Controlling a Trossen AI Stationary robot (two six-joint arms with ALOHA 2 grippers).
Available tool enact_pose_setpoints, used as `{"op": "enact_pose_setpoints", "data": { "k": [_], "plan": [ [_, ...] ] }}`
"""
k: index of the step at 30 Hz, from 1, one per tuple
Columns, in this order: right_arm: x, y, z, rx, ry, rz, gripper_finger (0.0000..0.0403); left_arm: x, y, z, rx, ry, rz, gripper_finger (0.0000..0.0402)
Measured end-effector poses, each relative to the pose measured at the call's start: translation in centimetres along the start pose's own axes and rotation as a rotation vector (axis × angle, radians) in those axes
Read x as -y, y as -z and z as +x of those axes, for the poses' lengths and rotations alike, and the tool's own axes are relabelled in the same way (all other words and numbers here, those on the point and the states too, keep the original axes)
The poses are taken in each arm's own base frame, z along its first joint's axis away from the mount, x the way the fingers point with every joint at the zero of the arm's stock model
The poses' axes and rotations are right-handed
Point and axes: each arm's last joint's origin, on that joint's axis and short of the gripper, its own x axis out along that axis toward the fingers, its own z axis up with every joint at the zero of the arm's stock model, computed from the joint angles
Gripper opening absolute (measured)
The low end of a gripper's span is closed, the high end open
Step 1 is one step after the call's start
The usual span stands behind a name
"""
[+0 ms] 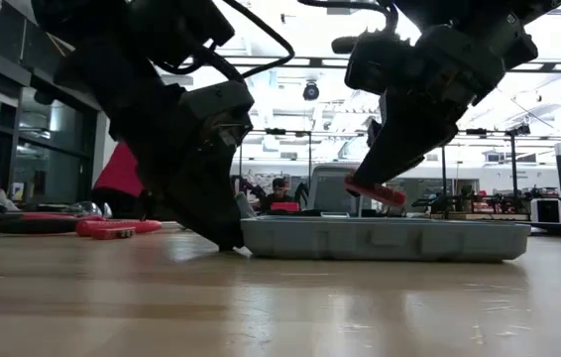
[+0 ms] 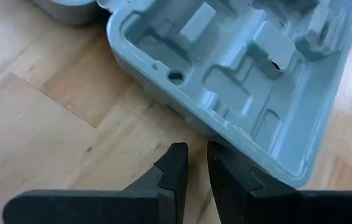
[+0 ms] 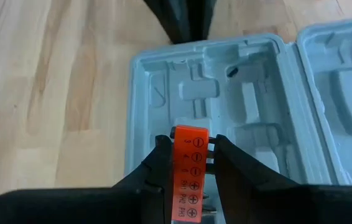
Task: Prefit tool cases
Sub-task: Put the screwdriver bit set into the gray tool case
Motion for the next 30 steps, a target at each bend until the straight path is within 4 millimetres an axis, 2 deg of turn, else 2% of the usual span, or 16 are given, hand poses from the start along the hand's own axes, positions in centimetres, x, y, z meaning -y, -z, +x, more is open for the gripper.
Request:
{"op": "enact_pose_setpoints", "data": {
  "k": [4, 14, 21, 30],
  "plan": [
    [0.0, 0.0, 0.1, -0.001, 0.000, -0.041, 0.0077, 0.0, 0.0, 0.0, 0.005, -0.004, 0.003, 0.0056],
    [0.0, 0.8, 2.0, -0.024, -0.036, -0.050, 0.0077, 0.0, 0.0, 0.0, 0.005, -0.003, 0.019, 0.0056],
    [0.3, 1.5, 2.0, -0.092, -0.006, -0.126, 0.0077, 0.1, 0.1, 0.0, 0.003, 0.000, 0.025, 0.0056],
    [0.3, 1.5, 2.0, -0.098, -0.014, -0.102, 0.0077, 0.2, 0.3, -0.1, -0.002, 0.004, 0.029, 0.0056]
  ]
}}
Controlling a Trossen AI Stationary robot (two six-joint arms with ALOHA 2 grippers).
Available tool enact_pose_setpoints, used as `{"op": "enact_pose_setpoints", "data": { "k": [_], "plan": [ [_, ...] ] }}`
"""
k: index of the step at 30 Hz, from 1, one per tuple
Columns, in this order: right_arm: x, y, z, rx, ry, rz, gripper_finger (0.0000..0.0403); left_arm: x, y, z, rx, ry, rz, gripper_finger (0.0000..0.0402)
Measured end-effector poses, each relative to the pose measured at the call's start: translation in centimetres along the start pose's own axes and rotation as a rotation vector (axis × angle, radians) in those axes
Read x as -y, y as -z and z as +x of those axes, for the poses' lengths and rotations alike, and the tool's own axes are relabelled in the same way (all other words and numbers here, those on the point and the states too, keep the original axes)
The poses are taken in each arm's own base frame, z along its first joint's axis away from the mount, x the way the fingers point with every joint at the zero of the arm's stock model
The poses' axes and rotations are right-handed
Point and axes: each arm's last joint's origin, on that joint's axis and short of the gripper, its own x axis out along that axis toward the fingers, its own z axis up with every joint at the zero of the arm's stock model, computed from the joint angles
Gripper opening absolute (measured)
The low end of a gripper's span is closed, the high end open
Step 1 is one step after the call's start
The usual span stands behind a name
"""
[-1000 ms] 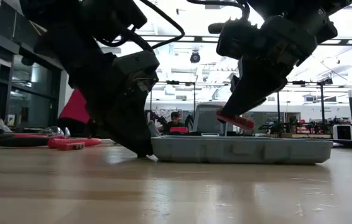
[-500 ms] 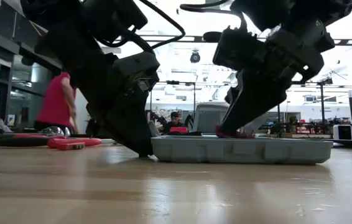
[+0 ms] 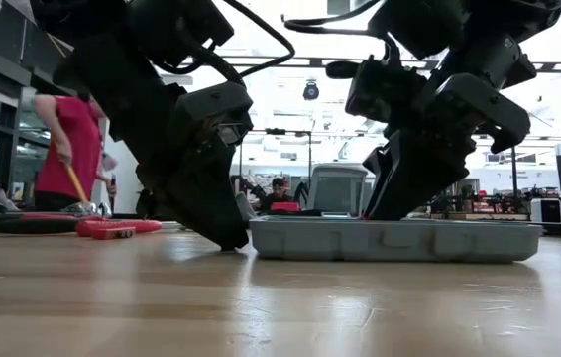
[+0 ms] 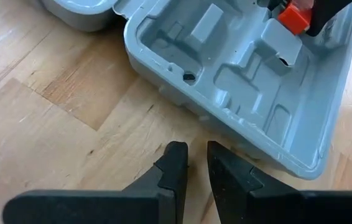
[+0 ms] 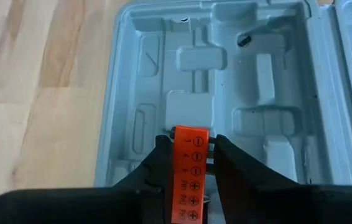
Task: Prefit tool cases
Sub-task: Put the screwdriver bit set into the gray tool case
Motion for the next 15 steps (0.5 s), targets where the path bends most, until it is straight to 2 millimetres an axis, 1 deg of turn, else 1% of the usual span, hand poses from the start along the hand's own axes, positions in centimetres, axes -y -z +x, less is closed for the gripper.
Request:
{"op": "enact_pose_setpoints", "data": {
  "k": [2, 5, 7, 10, 15],
  "plan": [
    [-0.06, -0.02, -0.05, 0.001, -0.003, 0.011, 0.0093, 0.00, 0.00, 0.00, 0.000, 0.000, 0.000, 0.0056],
    [-0.08, -0.06, -0.10, 0.004, -0.004, 0.032, 0.0141, 0.02, 0.01, -0.01, -0.002, 0.003, 0.000, 0.0056],
    [-0.08, -0.06, -0.11, 0.004, -0.005, 0.043, 0.0162, 0.01, 0.03, -0.01, -0.003, 0.003, 0.000, 0.0056],
    [-0.14, -0.11, -0.11, 0.008, -0.018, 0.050, 0.0170, 0.02, 0.04, -0.01, -0.006, 0.005, 0.010, 0.0056],
    [-0.81, -0.04, -0.14, 0.008, -0.052, 0.035, 0.0170, 0.01, 0.07, -0.03, -0.013, 0.007, 0.026, 0.0056]
  ]
}}
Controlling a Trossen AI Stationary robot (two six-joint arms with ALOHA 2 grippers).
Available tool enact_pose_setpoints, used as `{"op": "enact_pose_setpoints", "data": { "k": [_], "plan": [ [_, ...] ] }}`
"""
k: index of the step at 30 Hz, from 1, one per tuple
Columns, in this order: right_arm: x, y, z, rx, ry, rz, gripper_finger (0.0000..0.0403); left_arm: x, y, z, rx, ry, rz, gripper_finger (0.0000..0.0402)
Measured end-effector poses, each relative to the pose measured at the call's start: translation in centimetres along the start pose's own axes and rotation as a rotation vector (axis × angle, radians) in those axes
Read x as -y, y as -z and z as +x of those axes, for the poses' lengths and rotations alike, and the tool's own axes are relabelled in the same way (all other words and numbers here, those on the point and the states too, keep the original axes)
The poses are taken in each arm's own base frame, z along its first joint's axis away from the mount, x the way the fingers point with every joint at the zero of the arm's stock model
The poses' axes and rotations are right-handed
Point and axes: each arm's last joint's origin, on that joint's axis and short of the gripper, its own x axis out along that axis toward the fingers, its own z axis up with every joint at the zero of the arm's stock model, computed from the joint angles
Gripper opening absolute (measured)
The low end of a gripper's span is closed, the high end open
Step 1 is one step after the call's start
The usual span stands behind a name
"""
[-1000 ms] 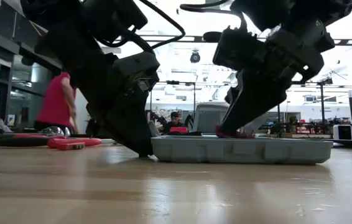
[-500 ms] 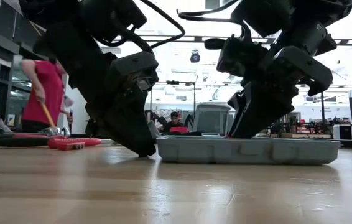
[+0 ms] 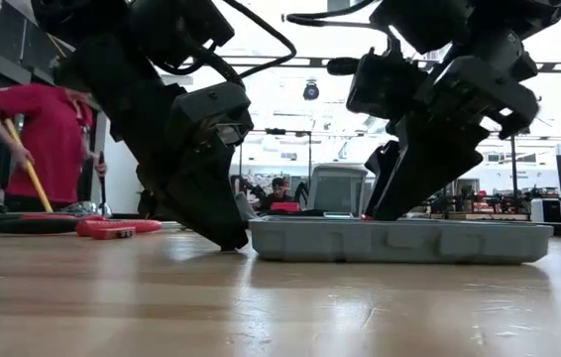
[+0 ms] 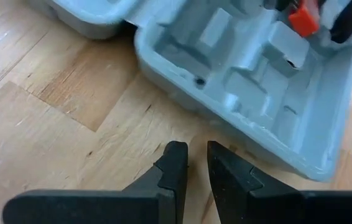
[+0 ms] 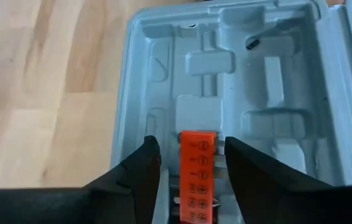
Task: Prefit tool cases
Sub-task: Put the screwdriver bit set into the gray tool case
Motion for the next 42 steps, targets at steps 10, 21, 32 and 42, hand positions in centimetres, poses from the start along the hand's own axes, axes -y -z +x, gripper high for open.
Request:
{"op": "enact_pose_setpoints", "data": {
  "k": [10, 21, 32, 42],
  "plan": [
    [-0.8, 0.1, -0.2, 0.009, 0.016, 0.013, 0.0172, 0.0, 0.0, 0.0, -0.003, -0.003, 0.002, 0.0056],
    [-0.7, -0.3, -1.8, 0.029, 0.065, 0.013, 0.0173, 0.0, 0.0, 0.0, -0.003, -0.003, 0.002, 0.0056],
    [-1.9, -0.2, -6.3, 0.012, 0.071, 0.221, 0.0169, 2.3, -2.3, -2.1, 0.058, 0.143, -0.020, 0.0049],
    [-4.1, 0.5, -6.5, 0.087, 0.141, 0.407, 0.0016, 4.8, -5.9, -0.6, 0.051, 0.208, 0.073, 0.0001]
  ]
}}
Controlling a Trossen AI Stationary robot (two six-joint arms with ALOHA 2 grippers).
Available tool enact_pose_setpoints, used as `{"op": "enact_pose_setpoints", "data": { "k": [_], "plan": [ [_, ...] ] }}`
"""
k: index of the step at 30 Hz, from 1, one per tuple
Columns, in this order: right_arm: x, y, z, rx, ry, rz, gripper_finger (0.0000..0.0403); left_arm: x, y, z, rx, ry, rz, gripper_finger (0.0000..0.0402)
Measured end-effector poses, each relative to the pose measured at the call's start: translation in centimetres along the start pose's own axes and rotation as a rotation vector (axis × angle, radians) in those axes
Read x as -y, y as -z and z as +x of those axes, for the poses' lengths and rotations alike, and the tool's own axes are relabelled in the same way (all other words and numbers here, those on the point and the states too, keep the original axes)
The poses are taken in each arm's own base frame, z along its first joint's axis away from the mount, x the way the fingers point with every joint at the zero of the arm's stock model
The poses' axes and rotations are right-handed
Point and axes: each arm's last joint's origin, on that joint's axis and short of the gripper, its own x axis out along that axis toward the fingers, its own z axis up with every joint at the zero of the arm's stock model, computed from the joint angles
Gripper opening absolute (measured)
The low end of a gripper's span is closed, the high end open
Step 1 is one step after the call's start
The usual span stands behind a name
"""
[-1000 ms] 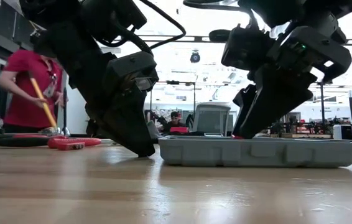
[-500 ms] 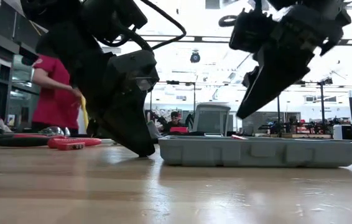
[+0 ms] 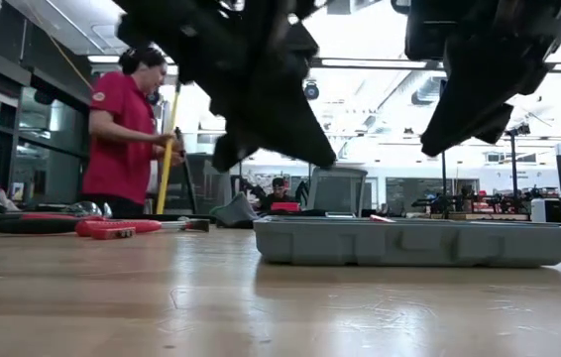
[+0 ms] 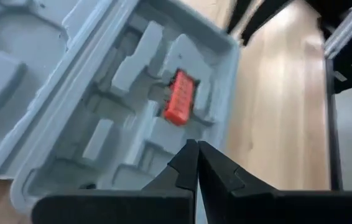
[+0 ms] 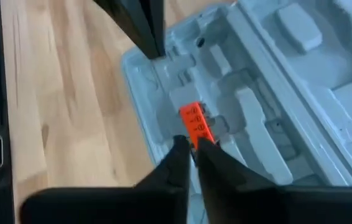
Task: Prefit tool cases
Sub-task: Put the screwdriver bit set into the gray tool case
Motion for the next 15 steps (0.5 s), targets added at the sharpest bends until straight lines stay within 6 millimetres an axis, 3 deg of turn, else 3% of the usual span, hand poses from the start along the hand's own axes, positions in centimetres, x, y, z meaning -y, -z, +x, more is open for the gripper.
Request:
{"op": "enact_pose_setpoints", "data": {
  "k": [4, 11, 15],
  "plan": [
    [-0.2, 0.2, -0.1, 0.036, 0.025, 0.073, 0.0012, 0.0, -0.6, 0.7, -0.007, 0.031, -0.019, 0.0001],
    [-0.7, 0.8, -0.3, 0.055, 0.039, 0.086, 0.0002, 1.4, -2.2, 0.0, 0.030, 0.064, 0.017, 0.0000],
    [-0.5, 0.6, -0.2, 0.062, 0.047, 0.092, 0.0001, 1.5, -2.7, 0.5, -0.016, 0.007, 0.068, 0.0000]
  ]
}}
